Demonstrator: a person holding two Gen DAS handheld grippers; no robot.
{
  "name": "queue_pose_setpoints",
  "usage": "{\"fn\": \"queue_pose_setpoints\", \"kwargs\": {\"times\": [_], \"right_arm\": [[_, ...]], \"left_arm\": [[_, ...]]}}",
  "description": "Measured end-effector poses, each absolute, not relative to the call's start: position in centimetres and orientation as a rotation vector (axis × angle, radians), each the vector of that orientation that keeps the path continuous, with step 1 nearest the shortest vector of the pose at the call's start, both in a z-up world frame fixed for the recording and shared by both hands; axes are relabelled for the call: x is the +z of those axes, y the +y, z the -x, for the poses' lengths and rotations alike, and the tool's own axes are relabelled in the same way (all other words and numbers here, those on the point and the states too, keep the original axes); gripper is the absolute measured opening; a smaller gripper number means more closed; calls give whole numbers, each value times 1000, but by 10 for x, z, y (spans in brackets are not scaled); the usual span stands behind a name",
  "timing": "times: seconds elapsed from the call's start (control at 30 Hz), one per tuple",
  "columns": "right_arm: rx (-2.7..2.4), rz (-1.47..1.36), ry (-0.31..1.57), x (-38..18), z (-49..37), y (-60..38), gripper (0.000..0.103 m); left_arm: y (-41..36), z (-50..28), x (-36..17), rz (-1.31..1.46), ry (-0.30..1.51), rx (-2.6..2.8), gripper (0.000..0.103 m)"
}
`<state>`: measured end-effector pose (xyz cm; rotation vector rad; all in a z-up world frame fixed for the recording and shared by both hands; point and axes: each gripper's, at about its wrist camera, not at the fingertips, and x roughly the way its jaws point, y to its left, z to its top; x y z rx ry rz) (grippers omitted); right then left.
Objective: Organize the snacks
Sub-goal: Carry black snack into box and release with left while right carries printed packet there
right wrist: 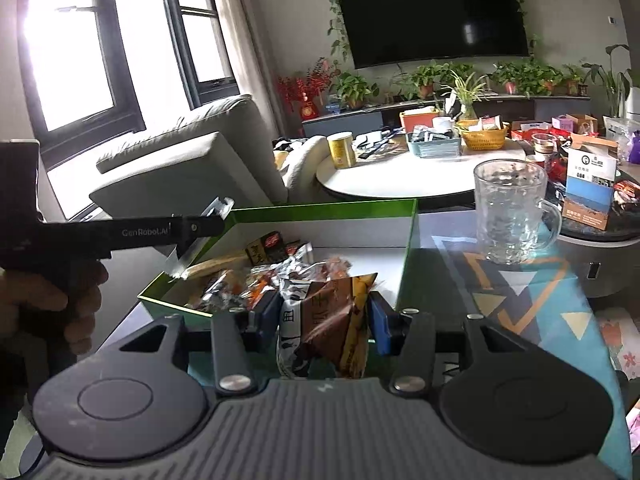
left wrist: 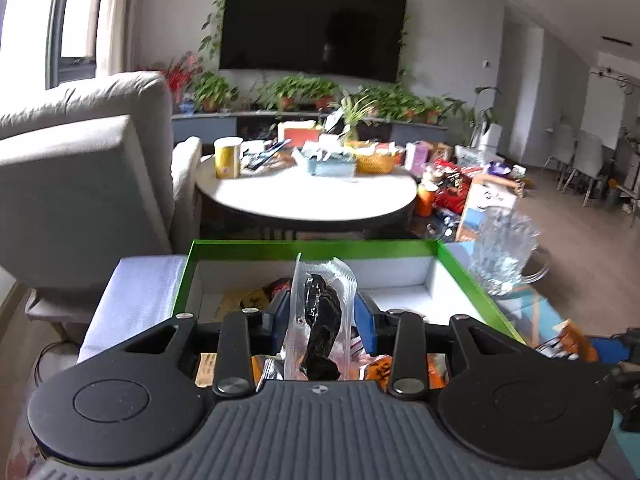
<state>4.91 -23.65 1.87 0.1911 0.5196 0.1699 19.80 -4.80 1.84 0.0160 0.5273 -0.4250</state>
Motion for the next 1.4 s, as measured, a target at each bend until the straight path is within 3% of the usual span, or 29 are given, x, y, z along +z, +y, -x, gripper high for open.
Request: {"fn": "queue_pose_setpoints", "kwargs": {"times": [0.1, 1.4], "right_arm": [[167, -199, 519, 18, -53, -238, 49], [200, -250, 495, 23, -73, -220, 49]], "left_arm": [[-49, -198, 10, -27, 538, -390, 47], [3, -138, -5, 0, 562, -290, 53]]}}
